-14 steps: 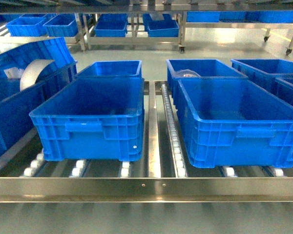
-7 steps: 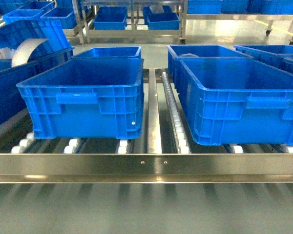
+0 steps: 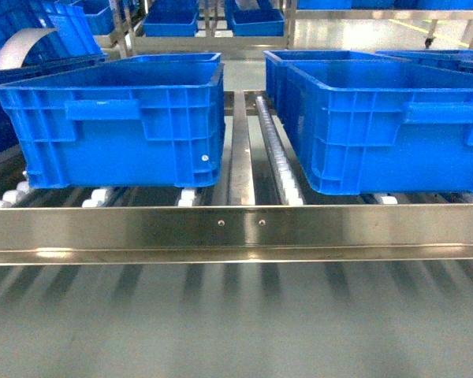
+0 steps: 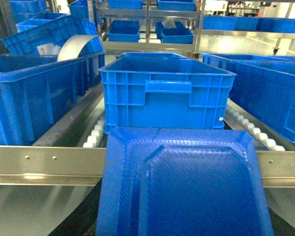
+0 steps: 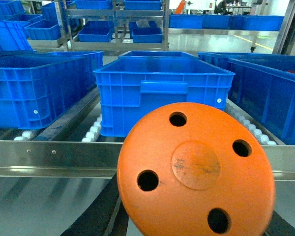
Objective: Sort blue parts and orange caps into right shelf containers
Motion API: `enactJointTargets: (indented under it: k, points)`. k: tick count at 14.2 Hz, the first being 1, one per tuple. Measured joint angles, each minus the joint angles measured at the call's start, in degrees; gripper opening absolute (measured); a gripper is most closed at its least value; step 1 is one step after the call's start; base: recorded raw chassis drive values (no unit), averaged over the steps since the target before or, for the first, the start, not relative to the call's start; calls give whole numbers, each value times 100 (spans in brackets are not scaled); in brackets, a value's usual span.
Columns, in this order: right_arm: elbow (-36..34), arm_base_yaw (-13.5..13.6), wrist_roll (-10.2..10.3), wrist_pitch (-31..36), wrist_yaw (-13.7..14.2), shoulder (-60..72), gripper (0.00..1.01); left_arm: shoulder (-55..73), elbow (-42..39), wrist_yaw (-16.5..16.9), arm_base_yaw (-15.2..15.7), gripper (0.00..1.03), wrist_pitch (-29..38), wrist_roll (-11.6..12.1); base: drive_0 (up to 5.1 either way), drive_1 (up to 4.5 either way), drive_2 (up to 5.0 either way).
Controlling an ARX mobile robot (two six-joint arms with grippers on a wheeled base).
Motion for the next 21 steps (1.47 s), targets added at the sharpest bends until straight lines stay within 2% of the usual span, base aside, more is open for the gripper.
enactJointTargets:
  k: [8, 21]
  points:
    - [0, 0, 0, 4, 0, 0, 43, 0, 0, 4, 0, 43, 2, -2, -44, -44, -44]
    - [0, 0, 0, 33, 0, 0, 43, 0, 0, -2, 0, 43, 4, -2, 50, 457, -358]
